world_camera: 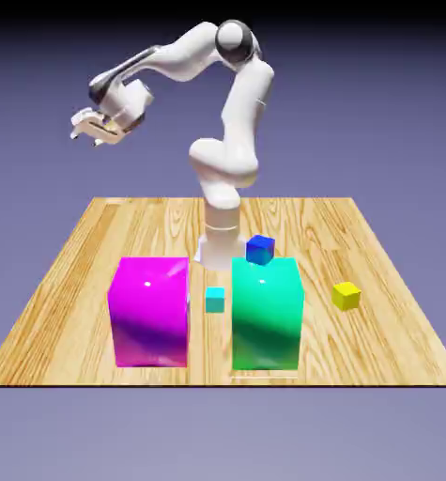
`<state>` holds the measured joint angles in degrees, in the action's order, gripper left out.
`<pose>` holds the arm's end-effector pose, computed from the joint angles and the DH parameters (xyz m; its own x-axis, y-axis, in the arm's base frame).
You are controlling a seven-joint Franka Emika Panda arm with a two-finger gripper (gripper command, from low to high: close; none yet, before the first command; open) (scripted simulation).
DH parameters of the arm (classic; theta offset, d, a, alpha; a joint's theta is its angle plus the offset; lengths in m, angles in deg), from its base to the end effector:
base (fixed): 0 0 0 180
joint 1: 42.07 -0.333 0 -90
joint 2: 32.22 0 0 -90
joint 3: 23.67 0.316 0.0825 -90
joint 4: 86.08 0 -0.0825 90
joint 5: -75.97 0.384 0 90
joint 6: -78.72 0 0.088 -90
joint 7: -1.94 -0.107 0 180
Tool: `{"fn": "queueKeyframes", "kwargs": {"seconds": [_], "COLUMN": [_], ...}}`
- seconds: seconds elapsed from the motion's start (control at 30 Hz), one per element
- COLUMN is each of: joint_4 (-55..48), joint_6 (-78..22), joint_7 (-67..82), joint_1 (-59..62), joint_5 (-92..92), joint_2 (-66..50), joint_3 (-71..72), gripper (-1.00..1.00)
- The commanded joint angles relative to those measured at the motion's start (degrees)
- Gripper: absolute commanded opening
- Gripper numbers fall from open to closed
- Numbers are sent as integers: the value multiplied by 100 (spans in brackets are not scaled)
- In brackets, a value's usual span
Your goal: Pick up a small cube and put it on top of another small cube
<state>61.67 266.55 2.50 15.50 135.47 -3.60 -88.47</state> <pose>-0.3186 -0.3291 0.3723 -0.9687 0.2440 0.0461 0.1205 0.6244 -0.7718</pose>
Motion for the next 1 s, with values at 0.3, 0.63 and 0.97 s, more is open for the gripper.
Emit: {"fn": "queueKeyframes", "kwargs": {"seconds": [0.3, 0.63, 0.97], "joint_4": [-425, -849, -1274], "joint_6": [443, 886, 1329], "joint_7": [1379, 2757, 4136], "joint_1": [1867, 3734, 5601], "joint_5": [1907, 3813, 5720], "joint_2": [-129, -259, -388], "joint_3": [-2077, -4153, -6230], "gripper": [0, 0, 0]}}
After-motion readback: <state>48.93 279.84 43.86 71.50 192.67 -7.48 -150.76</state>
